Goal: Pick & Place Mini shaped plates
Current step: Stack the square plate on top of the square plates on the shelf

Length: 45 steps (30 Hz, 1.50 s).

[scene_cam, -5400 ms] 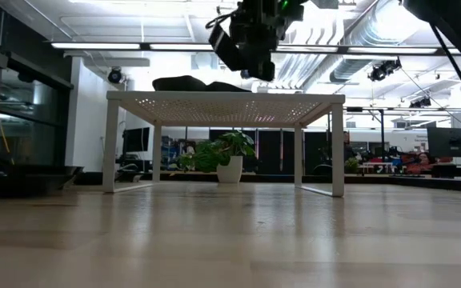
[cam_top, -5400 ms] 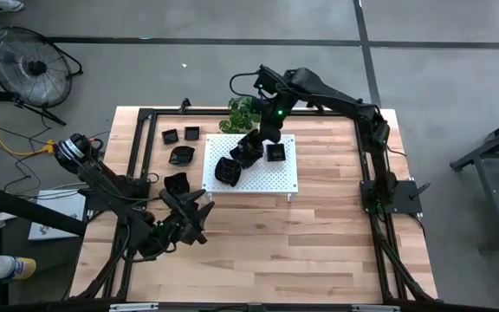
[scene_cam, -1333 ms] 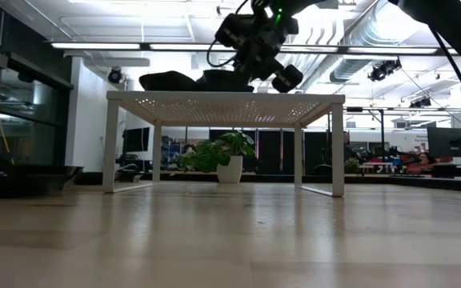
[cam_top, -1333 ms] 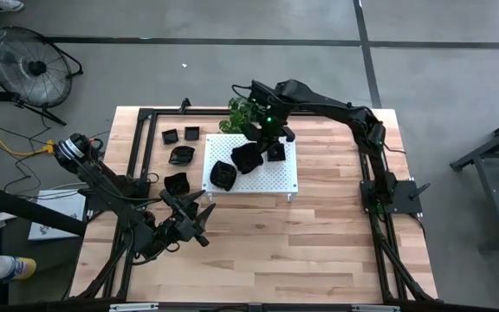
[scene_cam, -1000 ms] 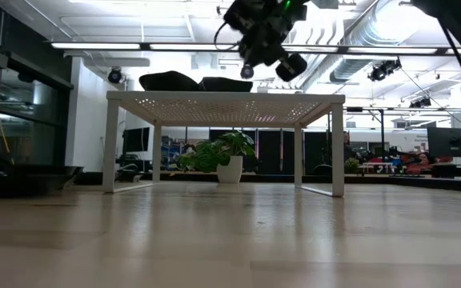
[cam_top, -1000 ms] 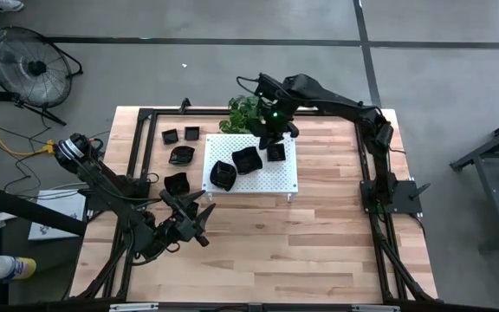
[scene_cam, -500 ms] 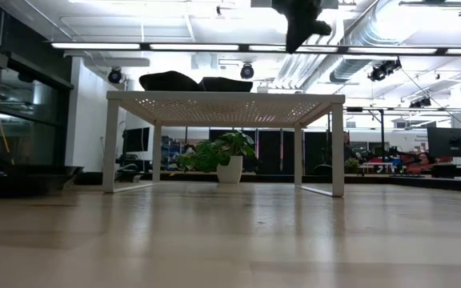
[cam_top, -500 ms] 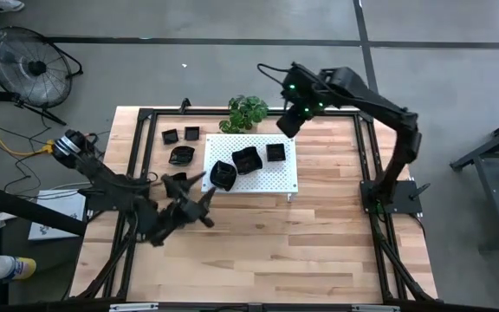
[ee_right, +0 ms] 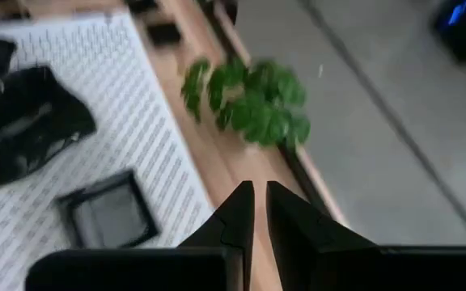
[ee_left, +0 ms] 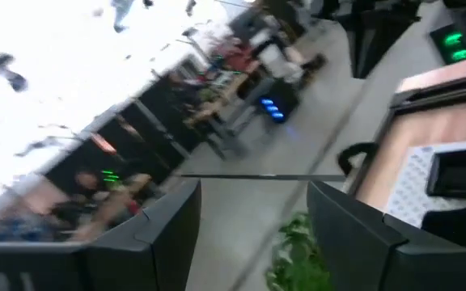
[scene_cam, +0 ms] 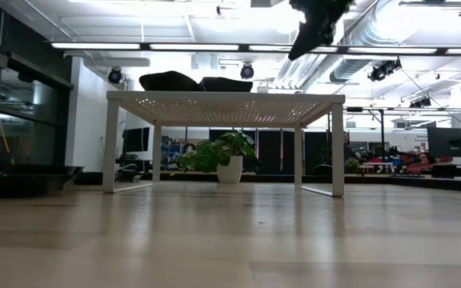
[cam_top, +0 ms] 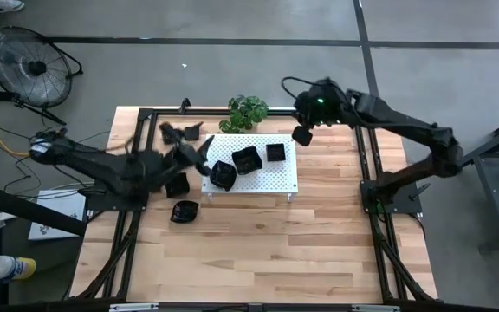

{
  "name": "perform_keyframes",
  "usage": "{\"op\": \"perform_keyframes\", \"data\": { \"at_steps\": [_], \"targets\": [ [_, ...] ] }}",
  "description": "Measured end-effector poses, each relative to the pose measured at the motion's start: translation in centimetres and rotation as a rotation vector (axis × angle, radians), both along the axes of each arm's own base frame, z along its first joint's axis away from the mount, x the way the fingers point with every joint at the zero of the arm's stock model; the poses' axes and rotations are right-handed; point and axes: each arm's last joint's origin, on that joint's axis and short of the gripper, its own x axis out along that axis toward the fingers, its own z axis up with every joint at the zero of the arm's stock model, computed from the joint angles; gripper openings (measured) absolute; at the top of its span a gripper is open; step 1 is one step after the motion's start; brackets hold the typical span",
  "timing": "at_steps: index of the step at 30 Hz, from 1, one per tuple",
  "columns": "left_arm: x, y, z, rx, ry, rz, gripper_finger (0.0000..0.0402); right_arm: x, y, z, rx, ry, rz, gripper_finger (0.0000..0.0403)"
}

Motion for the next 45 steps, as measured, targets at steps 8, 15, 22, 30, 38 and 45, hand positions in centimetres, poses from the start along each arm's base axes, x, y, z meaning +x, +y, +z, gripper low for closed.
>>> {"op": "perform_keyframes", "data": {
  "at_steps": [8,15,22,30,38,45],
  "targets": [
    [-4.1,7.8,0.6,-0.266,0.059,0.093,0.0220,-2.4,1.2,-3.9,-0.107,-0.157,0.077,0.0030],
    [-6.1,12.5,1.1,-0.439,0.110,0.224,0.0220,-4.2,1.9,-4.5,-0.166,-0.220,0.041,0.0030],
    [-7.6,17.0,-1.2,-0.635,0.172,0.318,0.0220,-5.7,2.3,-4.1,-0.268,-0.221,0.008,0.0028],
    [-9.1,21.4,-5.0,-0.967,0.236,0.290,0.0220,-6.2,2.5,-3.5,-0.316,-0.234,0.035,0.0032],
    [-10.4,25.1,-8.3,-1.116,0.281,0.364,0.0220,-6.0,2.6,-3.6,-0.291,-0.249,0.071,0.0025],
    [-10.2,25.9,-10.2,-1.234,0.313,0.422,0.0220,-5.9,2.8,-3.6,-0.250,-0.275,0.105,0.0025]
  ]
}}
